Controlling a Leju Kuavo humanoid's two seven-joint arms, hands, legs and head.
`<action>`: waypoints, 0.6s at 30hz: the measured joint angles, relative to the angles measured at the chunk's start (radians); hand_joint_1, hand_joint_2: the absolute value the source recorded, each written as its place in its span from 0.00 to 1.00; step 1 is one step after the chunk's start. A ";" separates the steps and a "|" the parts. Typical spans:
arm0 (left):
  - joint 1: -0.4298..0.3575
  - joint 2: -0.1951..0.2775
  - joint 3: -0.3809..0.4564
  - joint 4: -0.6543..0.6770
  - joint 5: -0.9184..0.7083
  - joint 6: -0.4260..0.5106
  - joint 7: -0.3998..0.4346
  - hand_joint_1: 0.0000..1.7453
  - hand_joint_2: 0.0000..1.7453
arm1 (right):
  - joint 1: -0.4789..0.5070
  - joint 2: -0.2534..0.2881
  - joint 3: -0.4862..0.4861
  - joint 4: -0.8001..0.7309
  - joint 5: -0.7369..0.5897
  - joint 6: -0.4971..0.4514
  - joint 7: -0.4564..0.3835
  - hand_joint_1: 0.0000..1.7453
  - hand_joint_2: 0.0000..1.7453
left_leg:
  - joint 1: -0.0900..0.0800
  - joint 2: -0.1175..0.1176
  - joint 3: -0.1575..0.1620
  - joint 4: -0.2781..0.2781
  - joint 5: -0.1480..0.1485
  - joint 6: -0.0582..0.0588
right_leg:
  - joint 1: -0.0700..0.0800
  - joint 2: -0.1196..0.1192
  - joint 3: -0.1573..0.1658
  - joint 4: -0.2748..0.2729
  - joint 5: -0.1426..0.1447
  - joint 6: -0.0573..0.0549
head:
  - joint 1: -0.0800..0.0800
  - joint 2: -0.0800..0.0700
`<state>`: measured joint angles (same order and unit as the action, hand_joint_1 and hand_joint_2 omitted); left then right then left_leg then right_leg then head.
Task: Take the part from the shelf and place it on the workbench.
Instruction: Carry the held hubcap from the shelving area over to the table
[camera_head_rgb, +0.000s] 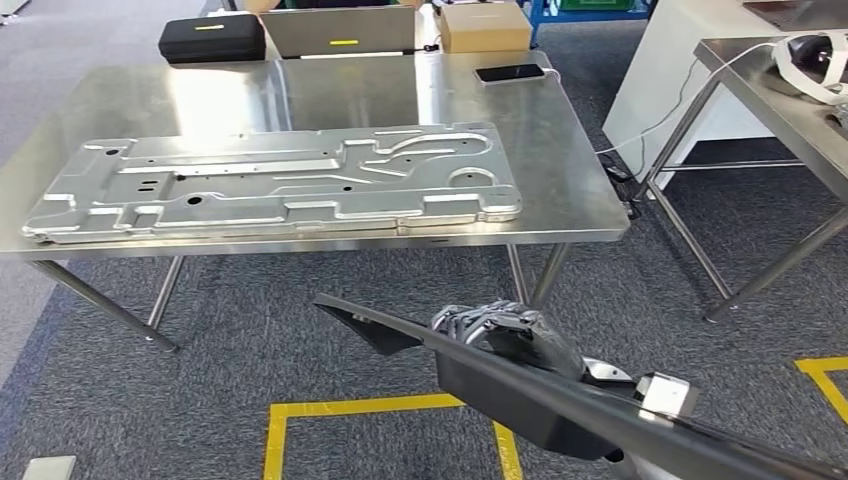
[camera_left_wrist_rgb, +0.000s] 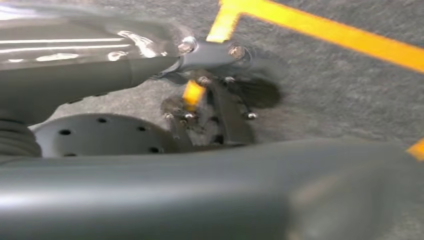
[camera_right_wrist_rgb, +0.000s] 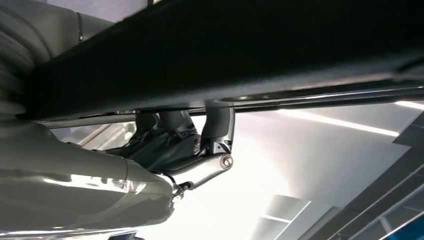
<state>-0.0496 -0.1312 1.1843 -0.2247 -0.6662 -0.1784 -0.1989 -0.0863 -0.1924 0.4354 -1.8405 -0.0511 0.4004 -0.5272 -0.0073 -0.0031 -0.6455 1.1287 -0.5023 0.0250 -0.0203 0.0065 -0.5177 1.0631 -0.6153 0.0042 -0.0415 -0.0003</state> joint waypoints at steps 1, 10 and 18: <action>0.000 0.001 0.000 0.000 0.000 0.000 0.000 0.00 0.00 | 0.000 0.001 0.001 0.000 0.000 0.000 0.000 1.00 1.00 | -0.005 0.000 0.001 -0.004 -0.003 0.007 | -0.002 0.001 0.000 -0.003 -0.002 0.005 | 0.000 0.000; -0.001 0.004 0.000 0.000 -0.001 0.001 0.002 0.00 0.00 | -0.007 0.002 0.007 0.006 -0.001 0.000 0.000 1.00 1.00 | 0.009 0.001 0.091 -0.098 -0.051 0.023 | -0.002 -0.004 -0.152 0.228 -0.061 0.042 | 0.001 0.000; -0.006 0.004 0.000 0.000 -0.003 0.001 0.002 0.00 0.00 | -0.013 0.002 0.011 0.015 -0.003 0.001 0.002 1.00 1.00 | 0.010 0.001 0.141 -0.097 -0.100 -0.011 | 0.004 -0.003 -0.088 0.005 0.073 0.017 | 0.002 0.000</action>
<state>-0.0555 -0.1270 1.1841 -0.2247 -0.6688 -0.1775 -0.1970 -0.0993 -0.1903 0.4460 -1.8259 -0.0542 0.4009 -0.5256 0.0028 -0.0021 -0.5041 1.0317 -0.6027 0.0138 -0.0161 0.0030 -0.6054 1.0681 -0.5418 0.0210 -0.0397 -0.0004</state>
